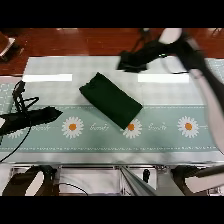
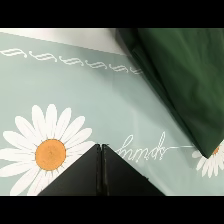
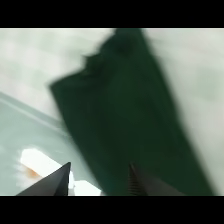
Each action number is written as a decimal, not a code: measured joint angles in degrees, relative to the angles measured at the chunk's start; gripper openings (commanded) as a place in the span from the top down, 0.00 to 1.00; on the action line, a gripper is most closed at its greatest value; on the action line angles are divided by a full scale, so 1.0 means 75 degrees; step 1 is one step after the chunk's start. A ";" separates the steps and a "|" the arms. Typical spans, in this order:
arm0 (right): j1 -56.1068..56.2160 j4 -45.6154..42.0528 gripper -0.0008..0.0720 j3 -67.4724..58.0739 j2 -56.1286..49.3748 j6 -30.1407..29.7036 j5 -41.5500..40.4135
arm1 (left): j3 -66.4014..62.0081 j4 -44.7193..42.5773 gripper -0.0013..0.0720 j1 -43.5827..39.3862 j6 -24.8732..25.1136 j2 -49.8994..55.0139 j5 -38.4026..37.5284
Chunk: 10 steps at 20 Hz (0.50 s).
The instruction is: Fold the shirts.
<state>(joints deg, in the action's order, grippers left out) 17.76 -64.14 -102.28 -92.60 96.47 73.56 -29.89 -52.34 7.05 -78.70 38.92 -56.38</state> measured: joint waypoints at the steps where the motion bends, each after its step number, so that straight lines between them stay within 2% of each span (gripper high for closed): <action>1: -0.0070 -0.0915 0.42 0.0405 0.0664 0.0044 0.0236 | 0.0003 0.0000 0.96 0.0003 0.0000 0.0003 -0.0003; 3: -0.0169 -0.2766 0.42 0.1883 0.2296 0.0597 0.0268 | 0.0003 0.0003 0.96 0.0000 0.0000 0.0000 -0.0032; 6: -0.0233 -0.4438 0.42 0.4943 0.4669 0.2212 -0.0554 | 0.0003 0.0003 0.96 0.0003 0.0000 0.0000 -0.0128; 8: -0.0248 -0.4301 0.42 0.7079 0.5968 0.3316 -0.1562 | 0.0003 0.0006 0.96 0.0003 0.0000 0.0000 -0.0166; 10: -0.0256 -0.3042 0.42 0.8833 0.6738 0.3754 -0.2824 | 0.0000 0.0006 0.96 0.0006 0.0000 0.0000 -0.0204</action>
<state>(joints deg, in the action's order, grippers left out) 15.84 -86.96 -36.03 -42.06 124.62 52.38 -29.89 -52.29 7.09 -78.70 38.92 -57.91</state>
